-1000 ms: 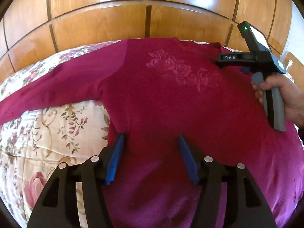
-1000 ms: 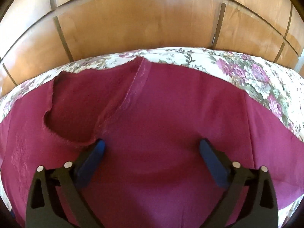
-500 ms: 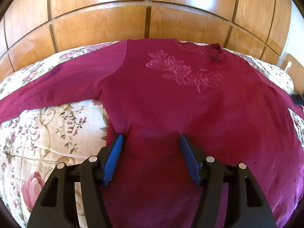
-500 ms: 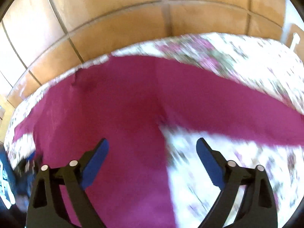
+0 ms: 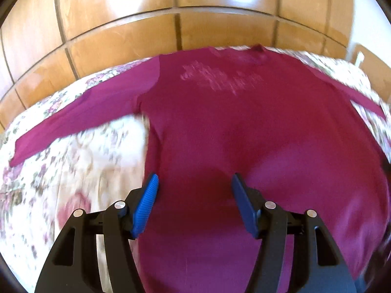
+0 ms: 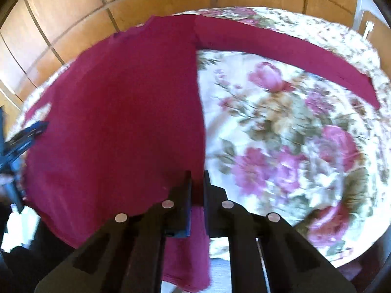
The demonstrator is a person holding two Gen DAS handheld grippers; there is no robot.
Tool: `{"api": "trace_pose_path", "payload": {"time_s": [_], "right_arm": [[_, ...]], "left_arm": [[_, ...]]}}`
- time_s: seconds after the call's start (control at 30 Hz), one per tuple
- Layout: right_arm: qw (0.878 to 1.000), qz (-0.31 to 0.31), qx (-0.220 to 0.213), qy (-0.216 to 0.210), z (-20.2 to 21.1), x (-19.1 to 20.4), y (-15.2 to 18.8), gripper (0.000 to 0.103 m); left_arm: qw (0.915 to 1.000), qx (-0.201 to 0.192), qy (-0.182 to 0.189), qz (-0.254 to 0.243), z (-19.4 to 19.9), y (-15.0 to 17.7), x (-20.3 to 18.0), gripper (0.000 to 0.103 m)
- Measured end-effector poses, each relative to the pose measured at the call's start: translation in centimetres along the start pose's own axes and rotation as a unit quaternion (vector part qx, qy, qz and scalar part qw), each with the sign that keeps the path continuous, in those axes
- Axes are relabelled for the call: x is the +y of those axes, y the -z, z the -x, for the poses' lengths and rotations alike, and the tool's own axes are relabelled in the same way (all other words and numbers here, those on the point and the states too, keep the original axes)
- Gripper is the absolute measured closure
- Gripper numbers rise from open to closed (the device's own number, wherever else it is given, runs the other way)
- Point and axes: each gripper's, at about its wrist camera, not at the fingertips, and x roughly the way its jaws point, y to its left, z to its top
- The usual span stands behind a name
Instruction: Fold small clothes
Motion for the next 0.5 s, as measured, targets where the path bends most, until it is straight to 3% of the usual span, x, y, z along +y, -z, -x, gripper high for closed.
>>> {"api": "trace_pose_path", "payload": {"time_s": [0.1, 0.2, 0.27, 0.3, 0.4, 0.47, 0.5], "right_arm": [[1.000, -0.016, -0.012, -0.009, 0.0, -0.5, 1.1, 0.097], [0.999, -0.031, -0.006, -0.034, 0.6, -0.4, 1.5, 0.091], [0.996, -0.048, 0.002, -0.070, 1.0, -0.4, 1.9, 0.065], [0.995, -0.052, 0.007, -0.089, 1.2, -0.2, 2.3, 0.040], [0.994, -0.036, 0.027, -0.095, 1.0, 1.1, 3.8, 0.038], [0.995, -0.028, 0.036, -0.094, 1.1, 1.8, 4.9, 0.043], [0.995, -0.024, 0.036, -0.091, 1.3, 2.0, 5.1, 0.055]], "left_arm": [[0.9997, -0.007, -0.014, -0.022, 1.9, 3.8, 0.1, 0.041], [0.9999, 0.004, -0.002, 0.014, 3.5, 5.3, 1.4, 0.041], [0.9973, 0.011, 0.019, 0.070, 4.4, 6.0, 3.3, 0.036], [0.9945, 0.015, 0.030, 0.099, 4.7, 6.4, 4.4, 0.034], [0.9909, 0.021, 0.047, 0.124, 5.4, 7.2, 5.6, 0.034], [0.9909, 0.027, 0.062, 0.116, 5.8, 7.5, 5.7, 0.034], [0.9908, 0.031, 0.068, 0.113, 5.8, 7.7, 5.7, 0.035]]}}
